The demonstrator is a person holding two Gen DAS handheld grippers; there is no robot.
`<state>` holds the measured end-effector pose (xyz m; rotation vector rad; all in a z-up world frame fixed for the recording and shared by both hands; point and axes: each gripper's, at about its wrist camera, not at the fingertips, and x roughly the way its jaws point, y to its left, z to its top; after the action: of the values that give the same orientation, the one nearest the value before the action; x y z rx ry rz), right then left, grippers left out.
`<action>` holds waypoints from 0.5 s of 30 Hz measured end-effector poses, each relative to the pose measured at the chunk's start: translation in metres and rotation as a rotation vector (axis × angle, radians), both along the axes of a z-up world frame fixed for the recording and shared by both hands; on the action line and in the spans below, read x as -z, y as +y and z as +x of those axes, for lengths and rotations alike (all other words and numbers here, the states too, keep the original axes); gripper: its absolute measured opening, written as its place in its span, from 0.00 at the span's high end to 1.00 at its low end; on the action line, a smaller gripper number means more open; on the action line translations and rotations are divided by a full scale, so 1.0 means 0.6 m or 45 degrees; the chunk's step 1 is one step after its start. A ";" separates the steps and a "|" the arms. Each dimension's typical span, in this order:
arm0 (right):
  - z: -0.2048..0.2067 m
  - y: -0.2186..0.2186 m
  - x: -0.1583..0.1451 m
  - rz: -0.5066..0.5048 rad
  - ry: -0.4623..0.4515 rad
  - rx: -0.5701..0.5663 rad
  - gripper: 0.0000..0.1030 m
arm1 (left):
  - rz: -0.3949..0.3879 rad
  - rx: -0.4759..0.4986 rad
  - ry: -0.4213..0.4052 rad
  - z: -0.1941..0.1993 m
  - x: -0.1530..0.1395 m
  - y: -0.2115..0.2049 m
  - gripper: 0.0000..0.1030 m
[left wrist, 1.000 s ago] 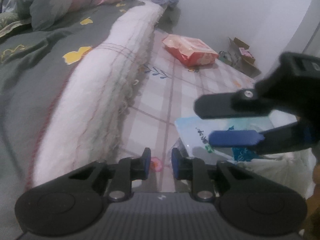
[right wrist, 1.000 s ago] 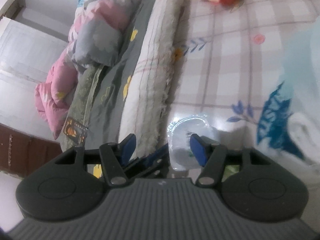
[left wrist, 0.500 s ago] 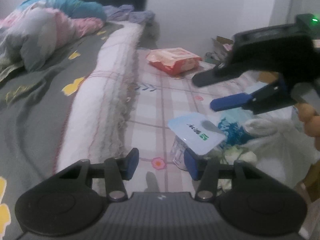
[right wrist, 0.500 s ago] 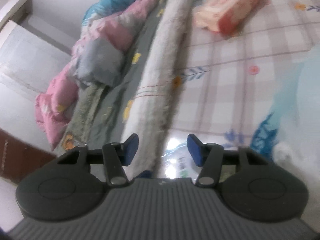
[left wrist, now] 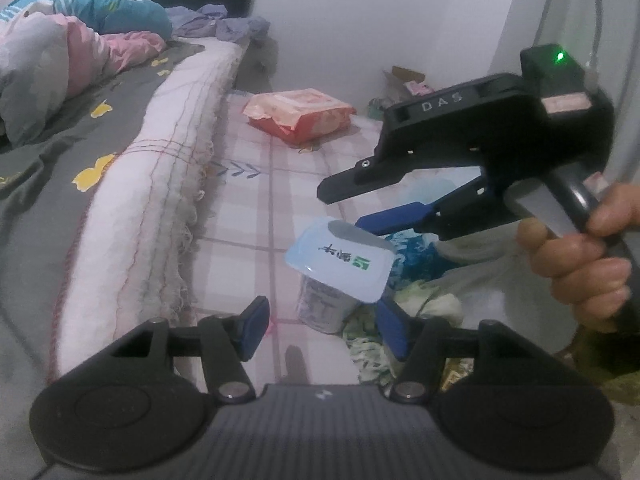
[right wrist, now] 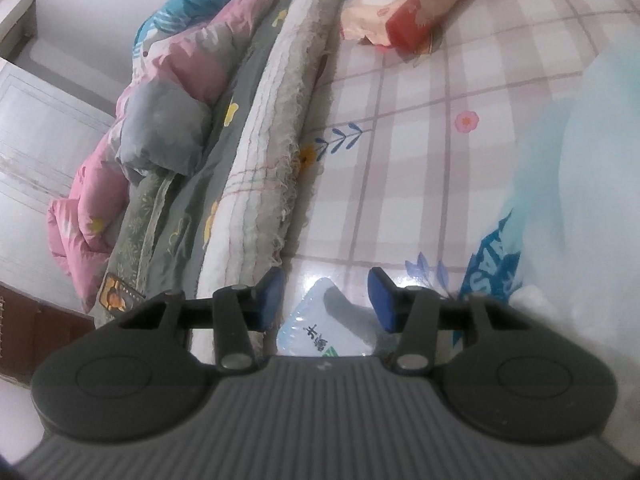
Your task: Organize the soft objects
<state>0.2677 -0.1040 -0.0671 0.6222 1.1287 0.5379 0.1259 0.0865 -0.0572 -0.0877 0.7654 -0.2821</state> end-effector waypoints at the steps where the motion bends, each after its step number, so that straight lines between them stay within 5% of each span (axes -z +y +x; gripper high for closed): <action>1: 0.000 0.001 0.004 0.003 0.004 -0.008 0.55 | 0.010 0.004 0.001 0.003 0.002 -0.004 0.41; 15: -0.009 0.037 0.020 0.030 0.050 -0.093 0.62 | -0.006 -0.066 -0.023 0.037 0.011 -0.006 0.47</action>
<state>0.2622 -0.0819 -0.0791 0.6160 1.1869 0.6043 0.1483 0.0831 -0.0638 -0.1093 0.7438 -0.2349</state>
